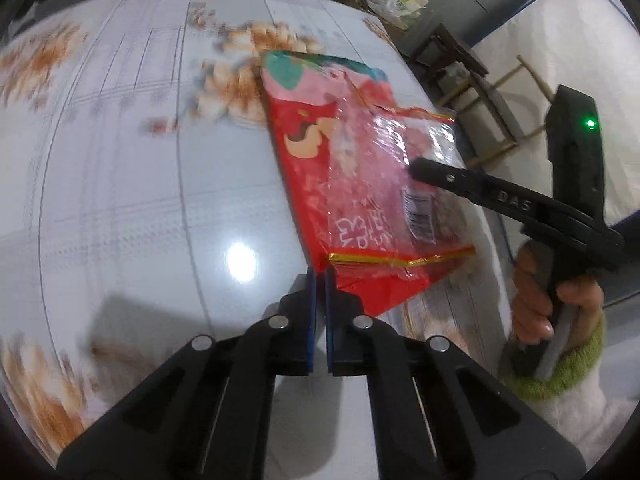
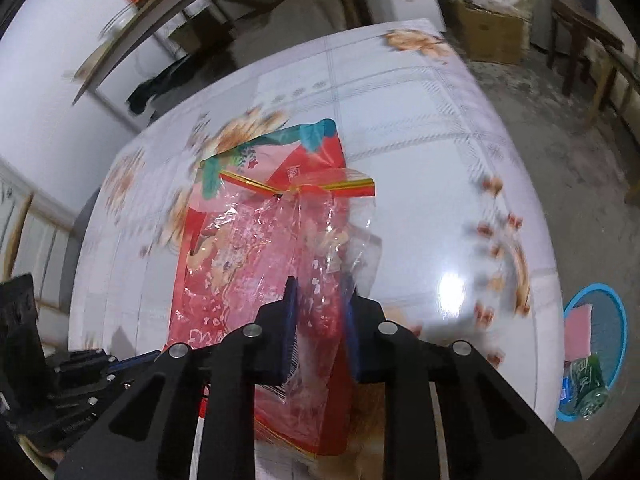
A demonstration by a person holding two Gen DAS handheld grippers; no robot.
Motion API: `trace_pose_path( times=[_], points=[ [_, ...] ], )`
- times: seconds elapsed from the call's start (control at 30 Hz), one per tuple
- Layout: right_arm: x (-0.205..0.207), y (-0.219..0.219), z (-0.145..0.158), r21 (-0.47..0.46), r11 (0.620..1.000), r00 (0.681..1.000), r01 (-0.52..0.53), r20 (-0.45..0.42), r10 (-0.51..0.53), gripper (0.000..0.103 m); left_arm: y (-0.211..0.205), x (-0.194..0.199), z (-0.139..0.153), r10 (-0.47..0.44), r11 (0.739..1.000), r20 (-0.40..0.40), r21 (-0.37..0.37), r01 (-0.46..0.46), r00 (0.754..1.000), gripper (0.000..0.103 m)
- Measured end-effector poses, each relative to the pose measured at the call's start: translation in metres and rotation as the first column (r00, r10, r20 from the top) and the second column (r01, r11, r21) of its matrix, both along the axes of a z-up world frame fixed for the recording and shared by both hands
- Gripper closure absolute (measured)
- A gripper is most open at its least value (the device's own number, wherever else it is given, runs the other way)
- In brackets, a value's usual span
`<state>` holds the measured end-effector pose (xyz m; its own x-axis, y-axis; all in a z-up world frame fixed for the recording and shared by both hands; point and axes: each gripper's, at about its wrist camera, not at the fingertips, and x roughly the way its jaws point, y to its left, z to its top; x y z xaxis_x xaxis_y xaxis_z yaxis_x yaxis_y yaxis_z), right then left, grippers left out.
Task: Collect trash
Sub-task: 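Grasp the red snack bag with the left tool while the right tool grasps the clear bag, then lift the red snack bag and clear bag with both tools toward the wastebasket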
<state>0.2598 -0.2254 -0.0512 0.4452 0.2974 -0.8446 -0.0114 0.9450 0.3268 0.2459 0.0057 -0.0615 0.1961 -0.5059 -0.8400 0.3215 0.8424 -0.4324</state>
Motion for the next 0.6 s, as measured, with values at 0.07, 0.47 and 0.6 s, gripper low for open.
trace_pose_path(
  times=[0.07, 0.47, 0.6],
  points=[
    [-0.018, 0.009, 0.001, -0.025, 0.999, 0.999, -0.044, 0.004, 0.044, 0.082, 0.01, -0.023, 0.0, -0.013, 0.999, -0.013, -0.033, 0.012, 1.0, 0.101],
    [-0.099, 0.02, 0.003, -0.029, 0.995, 0.995, -0.1, 0.026, 0.101, 0.082, 0.055, -0.073, -0.002, 0.046, 0.989, -0.031, -0.14, -0.049, 0.998, 0.087],
    [-0.1, 0.022, 0.005, -0.043, 0.995, 0.995, -0.091, 0.029, 0.092, 0.082, 0.048, -0.046, -0.001, 0.101, 0.991, -0.018, -0.089, -0.102, 0.995, 0.075]
  ],
)
